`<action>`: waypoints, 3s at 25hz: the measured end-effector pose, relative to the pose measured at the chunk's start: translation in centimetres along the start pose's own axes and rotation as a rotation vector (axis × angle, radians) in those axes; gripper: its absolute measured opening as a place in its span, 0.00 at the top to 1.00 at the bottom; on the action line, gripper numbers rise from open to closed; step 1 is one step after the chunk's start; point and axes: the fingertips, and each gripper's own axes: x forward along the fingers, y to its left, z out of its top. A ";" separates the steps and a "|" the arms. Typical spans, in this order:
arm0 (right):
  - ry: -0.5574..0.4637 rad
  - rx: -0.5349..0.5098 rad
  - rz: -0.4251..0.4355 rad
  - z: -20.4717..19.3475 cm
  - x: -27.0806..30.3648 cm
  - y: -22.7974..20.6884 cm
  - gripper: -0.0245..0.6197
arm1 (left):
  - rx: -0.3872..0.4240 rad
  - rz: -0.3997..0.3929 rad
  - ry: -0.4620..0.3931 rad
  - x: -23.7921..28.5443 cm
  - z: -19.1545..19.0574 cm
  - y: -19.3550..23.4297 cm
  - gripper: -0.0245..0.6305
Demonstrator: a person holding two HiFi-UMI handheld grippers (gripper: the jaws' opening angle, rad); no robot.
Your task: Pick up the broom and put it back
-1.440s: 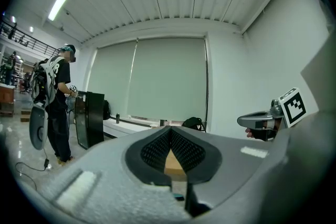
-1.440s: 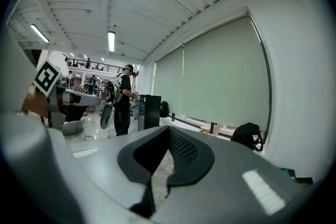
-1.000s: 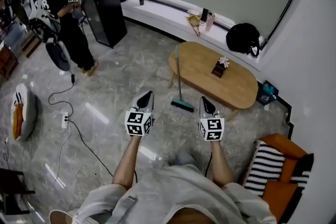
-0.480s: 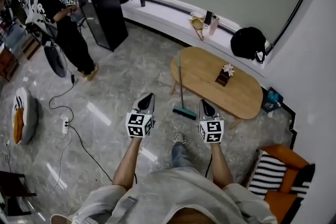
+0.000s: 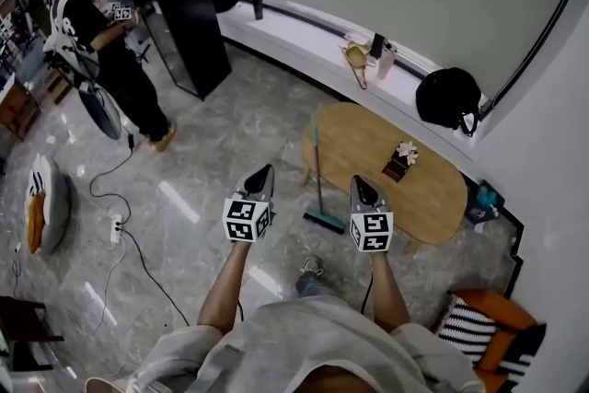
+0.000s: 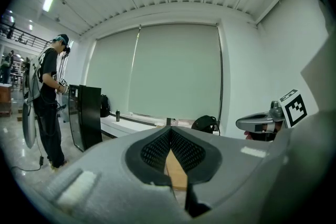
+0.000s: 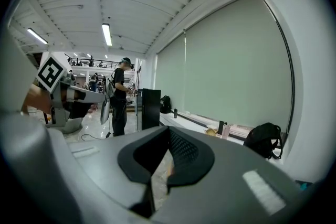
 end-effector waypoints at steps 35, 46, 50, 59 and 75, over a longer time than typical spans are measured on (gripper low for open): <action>0.159 0.062 0.053 -7.7 17.4 -3.1 0.96 | -0.079 0.027 0.173 14.3 -8.0 9.3 0.96; 0.252 0.109 0.024 -14.5 19.5 -0.9 0.96 | -0.117 -0.016 0.243 16.1 -14.5 11.5 0.96; 0.286 0.117 0.018 -16.9 19.7 -0.4 0.96 | -0.124 -0.027 0.265 16.4 -16.5 11.8 0.96; 0.343 0.143 0.059 -21.5 19.8 1.9 0.56 | -0.149 -0.026 0.293 16.4 -19.7 12.5 0.96; 0.380 0.144 0.045 -24.2 27.6 1.3 0.41 | -0.178 0.002 0.312 17.1 -21.3 14.2 0.96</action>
